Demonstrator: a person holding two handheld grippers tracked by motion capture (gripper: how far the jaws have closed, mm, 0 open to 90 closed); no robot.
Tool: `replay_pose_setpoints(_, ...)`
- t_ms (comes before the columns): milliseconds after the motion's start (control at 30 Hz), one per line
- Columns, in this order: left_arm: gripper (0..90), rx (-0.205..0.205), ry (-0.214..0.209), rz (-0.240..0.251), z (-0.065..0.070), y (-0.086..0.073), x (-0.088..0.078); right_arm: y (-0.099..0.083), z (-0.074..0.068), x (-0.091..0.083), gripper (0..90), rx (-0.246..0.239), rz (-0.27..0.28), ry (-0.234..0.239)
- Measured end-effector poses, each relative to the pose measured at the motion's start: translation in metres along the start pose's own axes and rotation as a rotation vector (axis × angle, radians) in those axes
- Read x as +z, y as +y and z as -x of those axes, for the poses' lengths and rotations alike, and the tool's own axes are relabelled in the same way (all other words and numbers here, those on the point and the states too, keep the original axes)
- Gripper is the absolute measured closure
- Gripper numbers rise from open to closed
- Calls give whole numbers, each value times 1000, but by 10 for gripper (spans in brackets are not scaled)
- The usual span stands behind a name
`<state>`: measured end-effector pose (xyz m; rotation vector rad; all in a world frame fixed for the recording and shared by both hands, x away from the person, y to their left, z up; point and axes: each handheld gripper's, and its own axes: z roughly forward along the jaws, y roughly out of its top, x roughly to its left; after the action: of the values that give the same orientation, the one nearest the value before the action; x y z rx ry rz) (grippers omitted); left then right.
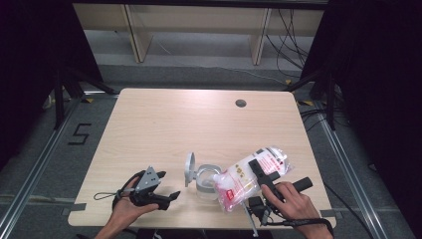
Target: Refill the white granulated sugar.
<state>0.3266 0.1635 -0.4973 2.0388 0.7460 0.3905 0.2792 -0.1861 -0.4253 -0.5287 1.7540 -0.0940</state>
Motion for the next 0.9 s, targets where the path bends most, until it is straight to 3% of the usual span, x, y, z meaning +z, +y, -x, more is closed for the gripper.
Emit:
replay_pose_setpoints(33,157,0,5,10,0,0,1,-1,2,0,502,-28,2,-5)
replay_pose_setpoints(267,157,1,-1,7,0,0,1,0,2,0,504,-26,5,-3)
replay_pose_setpoints(300,157,-6,3,9,1,0,1,0,0,-1,503,-4,-5,6)
replay_pose_setpoints(433,157,1,7,9,0,0,1,1,2,-1,505,-33,11,-6)
replay_pose_setpoints(733,157,4,6,9,0,0,1,1,1,-1,508,-18,7,-3)
replay_pose_setpoints(767,157,-11,10,10,1,0,1,1,1,-1,508,-12,8,-5)
replay_pose_setpoints(900,157,-10,9,9,1,0,1,1,2,-1,509,-28,18,-9)
